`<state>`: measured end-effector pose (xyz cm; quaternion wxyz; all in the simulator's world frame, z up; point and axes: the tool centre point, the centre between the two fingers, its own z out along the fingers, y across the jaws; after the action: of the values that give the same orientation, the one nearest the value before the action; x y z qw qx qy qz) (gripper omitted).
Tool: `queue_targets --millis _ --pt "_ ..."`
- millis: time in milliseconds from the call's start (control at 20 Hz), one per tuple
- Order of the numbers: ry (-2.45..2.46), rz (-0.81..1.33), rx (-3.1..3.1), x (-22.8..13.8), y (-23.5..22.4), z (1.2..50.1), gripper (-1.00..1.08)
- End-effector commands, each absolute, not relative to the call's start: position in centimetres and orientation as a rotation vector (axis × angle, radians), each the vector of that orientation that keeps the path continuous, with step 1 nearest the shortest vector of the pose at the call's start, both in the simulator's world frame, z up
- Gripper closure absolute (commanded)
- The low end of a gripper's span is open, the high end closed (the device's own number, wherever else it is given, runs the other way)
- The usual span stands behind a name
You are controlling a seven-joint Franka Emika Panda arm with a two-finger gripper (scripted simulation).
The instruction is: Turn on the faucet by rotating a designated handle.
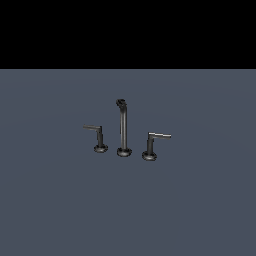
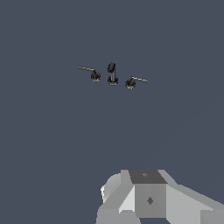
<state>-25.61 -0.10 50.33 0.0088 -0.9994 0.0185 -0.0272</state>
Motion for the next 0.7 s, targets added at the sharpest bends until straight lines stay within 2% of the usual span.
queue_targets --millis 0,650 --pt "0.058 -0.085 -3.122 -25.6 -0.1 50.3 1.08" --pt "0.234 -0.081 -3.115 -23.8 0.6 47.7 1.08"
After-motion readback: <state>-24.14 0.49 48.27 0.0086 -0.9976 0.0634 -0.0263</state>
